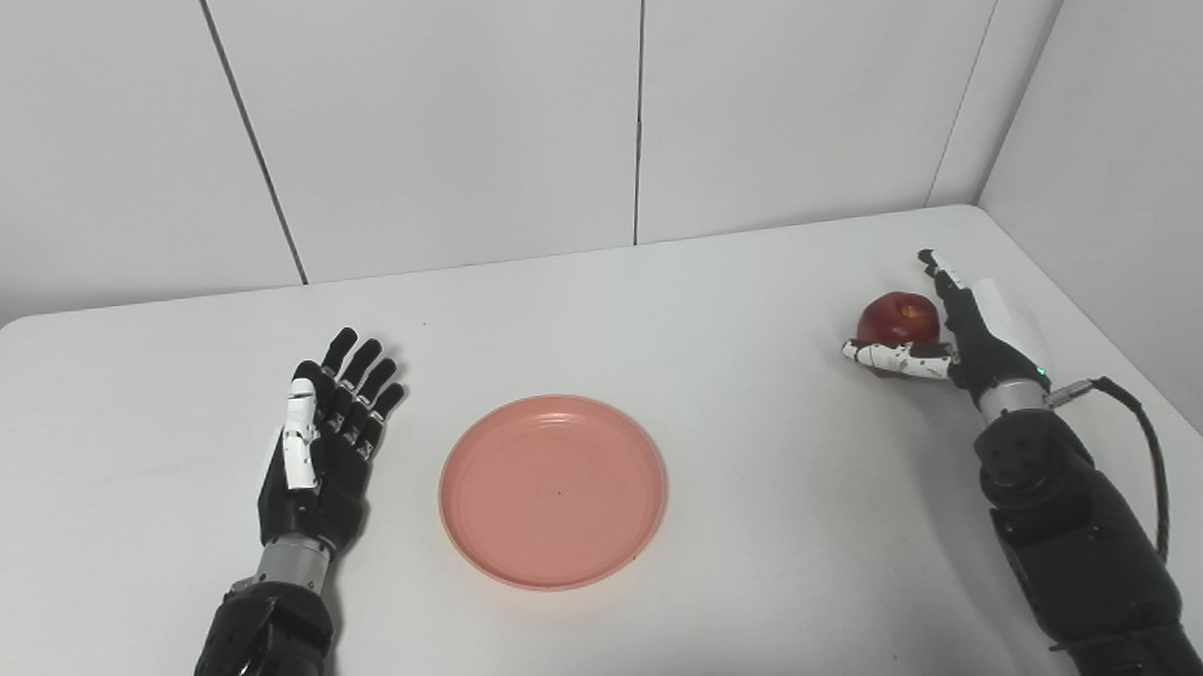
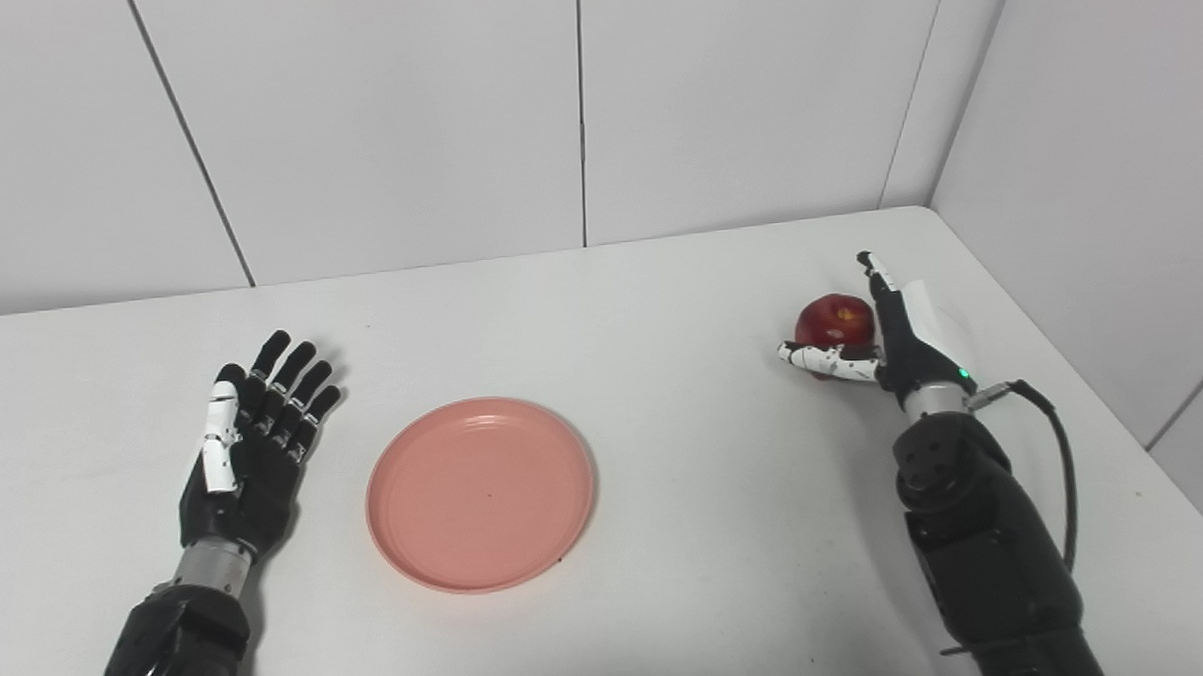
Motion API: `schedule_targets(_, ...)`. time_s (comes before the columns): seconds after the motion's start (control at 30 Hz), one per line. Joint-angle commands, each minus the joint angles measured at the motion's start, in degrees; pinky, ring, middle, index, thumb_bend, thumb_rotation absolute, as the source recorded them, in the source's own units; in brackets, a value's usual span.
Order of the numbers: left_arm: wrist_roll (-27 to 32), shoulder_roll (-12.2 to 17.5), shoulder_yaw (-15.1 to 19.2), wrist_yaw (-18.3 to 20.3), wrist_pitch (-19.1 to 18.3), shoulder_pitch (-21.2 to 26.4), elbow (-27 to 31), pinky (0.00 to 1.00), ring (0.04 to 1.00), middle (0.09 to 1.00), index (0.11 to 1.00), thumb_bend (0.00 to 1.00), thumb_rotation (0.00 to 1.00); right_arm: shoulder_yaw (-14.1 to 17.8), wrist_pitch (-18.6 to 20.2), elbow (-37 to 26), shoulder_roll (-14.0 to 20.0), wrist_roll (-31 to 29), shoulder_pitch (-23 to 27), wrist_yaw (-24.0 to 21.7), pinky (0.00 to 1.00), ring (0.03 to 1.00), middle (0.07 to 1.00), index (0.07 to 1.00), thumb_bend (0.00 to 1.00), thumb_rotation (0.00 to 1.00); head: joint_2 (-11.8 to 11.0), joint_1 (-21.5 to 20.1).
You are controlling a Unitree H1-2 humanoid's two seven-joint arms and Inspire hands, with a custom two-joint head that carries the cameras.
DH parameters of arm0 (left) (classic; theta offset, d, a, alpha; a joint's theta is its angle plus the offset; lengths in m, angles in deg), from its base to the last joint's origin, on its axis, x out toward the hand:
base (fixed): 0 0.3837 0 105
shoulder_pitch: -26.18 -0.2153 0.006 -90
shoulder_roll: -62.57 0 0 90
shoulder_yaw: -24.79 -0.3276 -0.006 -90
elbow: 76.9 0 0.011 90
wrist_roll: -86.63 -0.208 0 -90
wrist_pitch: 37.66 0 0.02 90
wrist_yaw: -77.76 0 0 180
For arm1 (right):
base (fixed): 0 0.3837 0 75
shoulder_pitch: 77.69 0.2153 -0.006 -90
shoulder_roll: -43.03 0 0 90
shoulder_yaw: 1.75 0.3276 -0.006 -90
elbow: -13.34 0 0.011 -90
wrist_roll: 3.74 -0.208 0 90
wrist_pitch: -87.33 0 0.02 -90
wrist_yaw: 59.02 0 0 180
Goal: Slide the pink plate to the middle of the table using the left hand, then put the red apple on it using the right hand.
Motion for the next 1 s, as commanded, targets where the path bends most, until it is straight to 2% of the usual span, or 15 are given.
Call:
schedule_targets(0.0, -0.41, 0.21, -0.11, -0.34, -0.78, -1.3, -0.71, 0.93, 0.929, 0.933, 0.918, 0.39, 1.0, 0.77, -1.67, -0.17, 1.5, 0.16, 2.46, 2.17, 0.78, 0.886, 0.913, 0.92, 1.0, 0.41, -0.08, 0.14)
schedule_targets(0.13, -0.35, 0.15, -0.15, -0.23, -0.63, -1.34, -0.76, 0.93, 0.928, 0.931, 0.917, 0.39, 1.0, 0.59, -2.82, 0.55, 1.56, 0.38, 2.59, 3.54, 0.75, 0.852, 0.887, 0.886, 1.0, 0.41, -0.15, 0.33)
schedule_targets(0.23, -0.47, 0.09, -0.22, -0.35, -0.69, -1.42, -0.49, 0.93, 0.928, 0.93, 0.917, 0.39, 1.0, 0.73, -3.59, 1.22, 1.52, -0.21, 2.74, 4.3, 0.63, 0.749, 0.822, 0.868, 0.99, 0.41, -0.15, 0.33)
schedule_targets(0.3, -0.47, 0.04, -0.18, -0.5, -0.79, -1.41, -0.5, 0.93, 0.926, 0.929, 0.916, 0.39, 1.0, 0.99, -4.17, 1.65, 1.4, -0.73, 2.86, 4.68, 0.6, 0.721, 0.801, 0.864, 0.98, 0.4, -0.2, 0.55)
schedule_targets(0.63, -0.09, -0.11, -0.15, -0.55, -0.95, -1.68, -0.35, 0.93, 0.925, 0.929, 0.915, 0.38, 1.0, 0.82, -6.16, 2.89, 1.5, -1.69, 2.86, 5.84, 0.62, 0.722, 0.76, 0.785, 0.92, 0.37, -0.9, 0.73)
schedule_targets(0.97, -0.22, 0.12, -0.43, -0.23, -0.84, -1.95, 0.12, 0.93, 0.929, 0.934, 0.921, 0.39, 1.0, 0.94, -6.42, 4.06, 1.36, -3.23, 3.44, 5.69, 0.56, 0.639, 0.68, 0.702, 0.87, 0.29, -0.68, 1.4)
